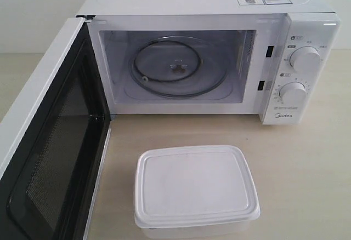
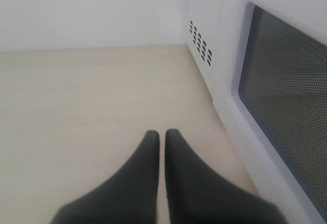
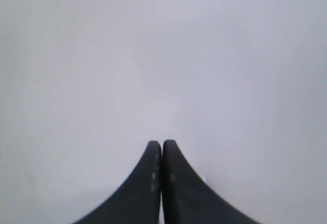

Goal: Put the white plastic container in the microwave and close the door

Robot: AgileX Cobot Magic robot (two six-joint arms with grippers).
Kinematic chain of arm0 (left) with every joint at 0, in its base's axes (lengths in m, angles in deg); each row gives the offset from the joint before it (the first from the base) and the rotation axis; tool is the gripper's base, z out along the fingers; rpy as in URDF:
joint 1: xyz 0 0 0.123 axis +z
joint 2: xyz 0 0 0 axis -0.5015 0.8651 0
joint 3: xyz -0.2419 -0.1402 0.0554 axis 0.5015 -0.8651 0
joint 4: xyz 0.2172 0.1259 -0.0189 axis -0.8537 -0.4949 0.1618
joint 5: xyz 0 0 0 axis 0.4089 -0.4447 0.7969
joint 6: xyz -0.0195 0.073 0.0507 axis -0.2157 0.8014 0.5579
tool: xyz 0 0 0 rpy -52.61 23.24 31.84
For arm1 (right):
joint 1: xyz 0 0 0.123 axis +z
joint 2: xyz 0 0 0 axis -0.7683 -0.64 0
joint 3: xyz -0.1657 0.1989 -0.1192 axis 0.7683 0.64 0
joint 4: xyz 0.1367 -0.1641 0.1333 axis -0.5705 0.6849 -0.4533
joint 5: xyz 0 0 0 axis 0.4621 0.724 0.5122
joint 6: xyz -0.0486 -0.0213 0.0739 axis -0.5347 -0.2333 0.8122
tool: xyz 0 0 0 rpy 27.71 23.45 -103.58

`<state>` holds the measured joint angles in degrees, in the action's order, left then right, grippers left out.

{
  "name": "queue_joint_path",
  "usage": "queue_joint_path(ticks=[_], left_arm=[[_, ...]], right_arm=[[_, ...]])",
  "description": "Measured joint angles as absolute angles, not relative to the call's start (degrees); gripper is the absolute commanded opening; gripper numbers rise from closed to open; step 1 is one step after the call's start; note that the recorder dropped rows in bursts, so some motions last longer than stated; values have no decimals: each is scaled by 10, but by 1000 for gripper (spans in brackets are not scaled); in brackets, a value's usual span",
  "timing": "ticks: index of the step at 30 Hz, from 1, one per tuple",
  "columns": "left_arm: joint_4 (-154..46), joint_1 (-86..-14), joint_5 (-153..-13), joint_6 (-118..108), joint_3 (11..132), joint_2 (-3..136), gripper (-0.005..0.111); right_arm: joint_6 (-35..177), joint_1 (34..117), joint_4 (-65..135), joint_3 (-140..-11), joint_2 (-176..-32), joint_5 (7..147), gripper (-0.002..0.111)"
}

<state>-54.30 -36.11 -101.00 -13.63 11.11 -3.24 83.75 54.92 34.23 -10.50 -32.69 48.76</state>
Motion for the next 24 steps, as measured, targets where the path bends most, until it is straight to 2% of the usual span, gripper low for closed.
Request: queue_joint_path(ticks=[2, 7, 15, 24], left_arm=[[-543, -361, -1010, -136, 111, -32, 4], [-543, -361, -1010, -136, 111, -32, 4], [-543, -361, -1010, -136, 111, -32, 4], [-543, -361, -1010, -136, 111, -32, 4]], right_arm=[[844, 549, 329, -124, -327, 464, 0], [835, 549, 317, -252, -337, 505, 0], [880, 549, 317, -496, -490, 638, 0], [933, 549, 317, -555, -565, 637, 0]])
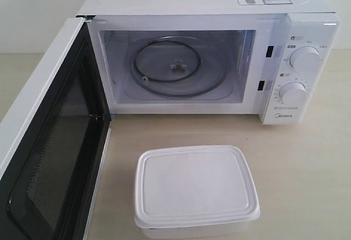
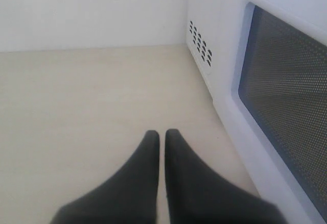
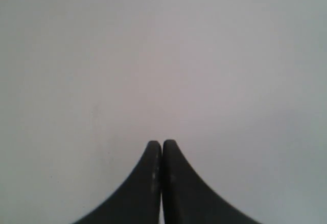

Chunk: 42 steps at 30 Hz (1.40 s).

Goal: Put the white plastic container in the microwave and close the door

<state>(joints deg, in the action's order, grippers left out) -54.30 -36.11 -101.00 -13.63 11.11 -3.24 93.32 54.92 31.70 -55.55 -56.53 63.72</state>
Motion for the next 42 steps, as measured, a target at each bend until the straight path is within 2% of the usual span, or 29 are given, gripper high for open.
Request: queue_joint_path(ticks=[5, 9, 13, 18, 29, 37, 42], left_arm=[[-543, -361, -1010, -136, 111, -32, 4], [-543, -361, -1010, -136, 111, -32, 4], [-543, -361, -1010, -136, 111, -32, 4], [-543, -361, -1010, -136, 111, -32, 4], [-543, -361, -1010, -136, 111, -32, 4], [-543, -361, -1010, -136, 111, -32, 4], [-543, -361, -1010, -136, 111, -32, 4]], right_arm=[[1012, 549, 337, -558, -590, 630, 0], [1152, 577, 450, -560, -647, 653, 0], [1313, 665, 602, -556, -718, 677, 0], [1351, 793, 643, -530, -796, 636, 0], [1301, 920, 354, -380, -884, 540, 0], [1297, 1045, 243, -293, -896, 520, 0], [1305, 1112, 212, -259, -987, 463, 0]])
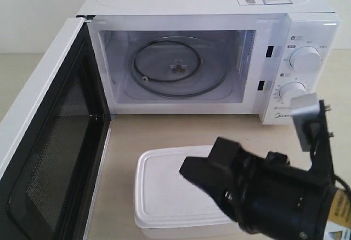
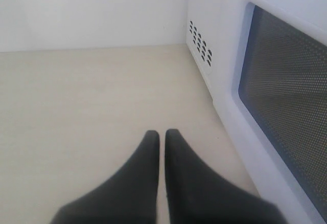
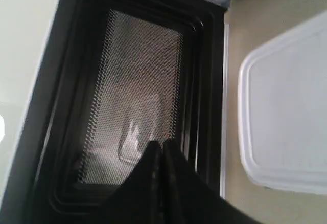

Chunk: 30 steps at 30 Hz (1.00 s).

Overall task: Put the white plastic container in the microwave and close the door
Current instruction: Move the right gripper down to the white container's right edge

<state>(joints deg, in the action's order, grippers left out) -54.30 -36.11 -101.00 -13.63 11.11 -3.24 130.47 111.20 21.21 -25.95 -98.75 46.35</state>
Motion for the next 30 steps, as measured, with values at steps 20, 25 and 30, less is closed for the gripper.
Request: queue_joint_path(ticks=[20, 25, 30], left_arm=[[-543, -361, -1010, -136, 111, -32, 4], [-543, -361, -1010, -136, 111, -32, 4], [-543, -361, -1010, -136, 111, -32, 4]], right_arm=[[1397, 1280, -56, -254, -1235, 224, 0], [1458, 1344, -148, -255, -1288, 206, 0], [1479, 1414, -254, -255, -1302, 182, 0]])
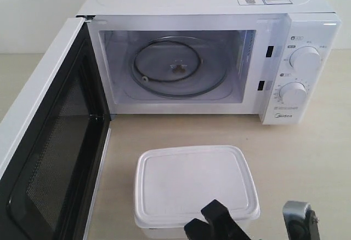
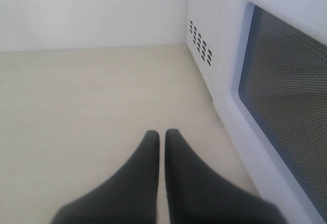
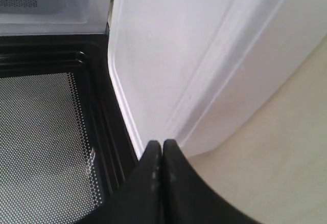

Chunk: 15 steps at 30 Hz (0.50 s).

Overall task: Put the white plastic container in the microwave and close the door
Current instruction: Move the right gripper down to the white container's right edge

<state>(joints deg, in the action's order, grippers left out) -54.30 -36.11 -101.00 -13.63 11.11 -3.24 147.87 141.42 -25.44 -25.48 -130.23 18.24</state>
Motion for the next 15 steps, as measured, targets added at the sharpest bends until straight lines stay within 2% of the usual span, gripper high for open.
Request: queue_joint_path(ticks=[10, 12, 15], left_arm=[[-543, -361, -1010, -136, 111, -32, 4], [-543, -361, -1010, -136, 111, -32, 4], [-543, -361, -1010, -136, 111, -32, 4]], right_arm=[[1479, 1477, -383, -255, -1304, 178, 0], [1474, 1477, -393, -255, -1304, 177, 5], [1471, 1478, -396, -255, -1304, 177, 19]])
